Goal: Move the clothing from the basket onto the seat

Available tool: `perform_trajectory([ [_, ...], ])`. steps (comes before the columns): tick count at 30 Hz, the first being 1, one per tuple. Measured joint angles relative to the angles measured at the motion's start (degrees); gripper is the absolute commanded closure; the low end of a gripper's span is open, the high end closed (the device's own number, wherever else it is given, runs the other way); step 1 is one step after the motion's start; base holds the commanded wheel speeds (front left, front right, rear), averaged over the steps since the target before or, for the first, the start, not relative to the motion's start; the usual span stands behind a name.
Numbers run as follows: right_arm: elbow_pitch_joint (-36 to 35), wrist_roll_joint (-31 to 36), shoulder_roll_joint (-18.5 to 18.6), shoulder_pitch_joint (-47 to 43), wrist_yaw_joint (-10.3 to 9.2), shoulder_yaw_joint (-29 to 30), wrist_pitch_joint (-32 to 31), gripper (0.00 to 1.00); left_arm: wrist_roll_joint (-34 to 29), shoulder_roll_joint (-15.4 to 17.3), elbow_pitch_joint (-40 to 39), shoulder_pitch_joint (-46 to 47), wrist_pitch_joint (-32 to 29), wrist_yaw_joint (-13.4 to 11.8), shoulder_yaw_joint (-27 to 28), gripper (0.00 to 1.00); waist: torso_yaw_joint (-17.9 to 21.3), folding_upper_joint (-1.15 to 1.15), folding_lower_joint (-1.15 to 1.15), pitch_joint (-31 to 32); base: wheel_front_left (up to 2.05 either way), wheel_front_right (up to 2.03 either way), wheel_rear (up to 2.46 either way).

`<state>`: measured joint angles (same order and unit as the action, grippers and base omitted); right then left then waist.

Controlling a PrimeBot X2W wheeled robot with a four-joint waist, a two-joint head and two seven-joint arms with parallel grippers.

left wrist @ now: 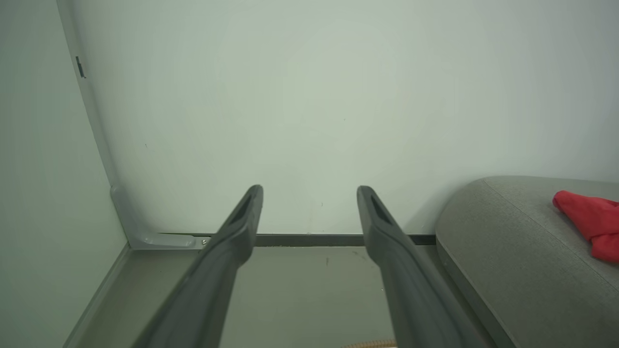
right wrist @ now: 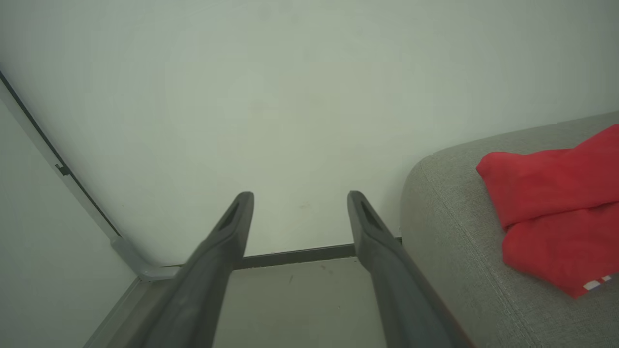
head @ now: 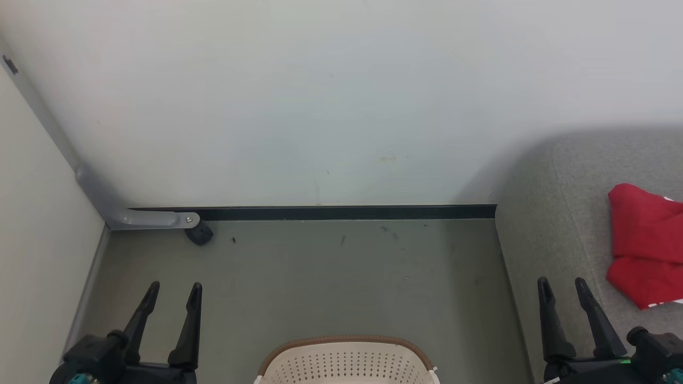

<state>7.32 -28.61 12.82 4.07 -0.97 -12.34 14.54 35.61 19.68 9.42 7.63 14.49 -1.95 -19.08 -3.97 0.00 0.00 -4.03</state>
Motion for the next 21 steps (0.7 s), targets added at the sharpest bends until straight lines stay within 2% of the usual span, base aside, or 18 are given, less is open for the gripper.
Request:
perform_trajectory([
  [21,0.7,3.0,-1.2,0.4,1.03,0.0,0.0,0.00,-1.8,-1.7,0.5,0.0,0.0,1.1,2.4,0.00,0.7,0.00,0.00,-1.5,0.00,0.00,0.00],
])
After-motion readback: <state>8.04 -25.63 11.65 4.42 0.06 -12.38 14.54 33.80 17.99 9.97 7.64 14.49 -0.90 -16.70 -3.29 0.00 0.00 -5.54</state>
